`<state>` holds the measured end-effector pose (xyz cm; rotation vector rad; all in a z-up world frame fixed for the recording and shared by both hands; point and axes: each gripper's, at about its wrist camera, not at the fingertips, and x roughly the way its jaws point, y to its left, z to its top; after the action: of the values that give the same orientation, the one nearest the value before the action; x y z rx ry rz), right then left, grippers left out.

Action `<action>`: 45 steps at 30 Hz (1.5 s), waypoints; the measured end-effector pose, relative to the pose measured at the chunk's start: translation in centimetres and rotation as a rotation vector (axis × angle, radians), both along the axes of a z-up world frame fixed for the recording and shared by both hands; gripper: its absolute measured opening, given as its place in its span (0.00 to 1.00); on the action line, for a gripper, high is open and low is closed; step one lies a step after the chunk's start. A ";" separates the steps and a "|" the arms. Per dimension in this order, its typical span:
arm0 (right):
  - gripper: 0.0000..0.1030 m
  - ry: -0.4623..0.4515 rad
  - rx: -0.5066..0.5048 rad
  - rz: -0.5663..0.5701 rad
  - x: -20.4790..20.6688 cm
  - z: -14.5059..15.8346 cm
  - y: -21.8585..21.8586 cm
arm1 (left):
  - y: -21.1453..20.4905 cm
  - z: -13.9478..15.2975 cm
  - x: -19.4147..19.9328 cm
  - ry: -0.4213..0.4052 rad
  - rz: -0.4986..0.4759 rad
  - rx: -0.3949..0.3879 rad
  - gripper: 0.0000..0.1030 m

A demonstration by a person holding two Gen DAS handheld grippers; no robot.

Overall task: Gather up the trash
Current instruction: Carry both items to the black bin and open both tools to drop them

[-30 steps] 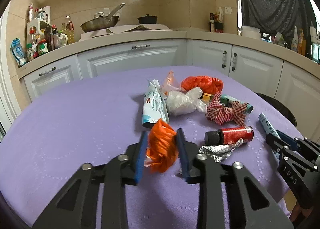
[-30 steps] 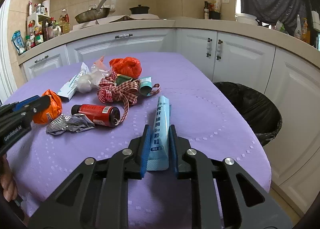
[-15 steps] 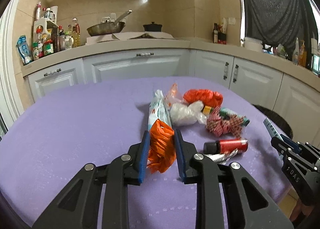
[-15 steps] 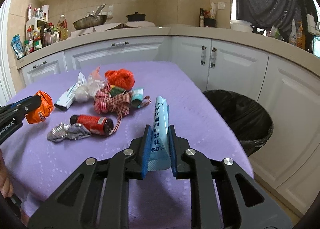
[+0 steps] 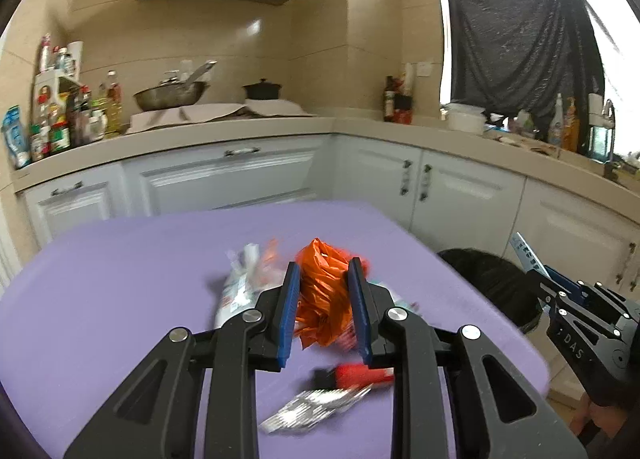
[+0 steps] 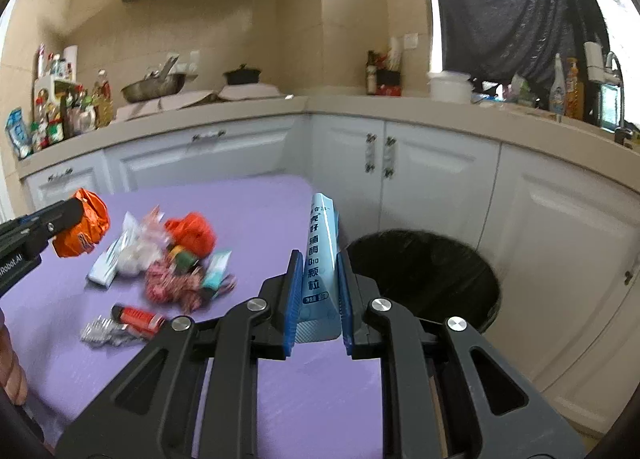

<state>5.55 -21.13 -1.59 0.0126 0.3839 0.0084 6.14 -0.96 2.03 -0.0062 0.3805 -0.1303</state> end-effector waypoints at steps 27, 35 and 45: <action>0.17 -0.034 0.026 -0.140 8.9 0.7 -14.0 | -17.2 0.2 10.5 0.035 -0.163 0.017 0.25; 0.17 -0.012 0.047 -0.156 11.0 -0.9 -16.2 | -19.7 -1.4 13.1 0.090 -0.152 0.042 0.25; 0.17 0.012 0.056 -0.181 13.0 -2.5 -17.5 | -21.8 -3.0 15.1 0.132 -0.146 0.076 0.25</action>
<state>18.58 -38.63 -4.13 0.1028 0.3935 -0.1599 21.21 -22.73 -0.92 0.0884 0.5180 -0.2609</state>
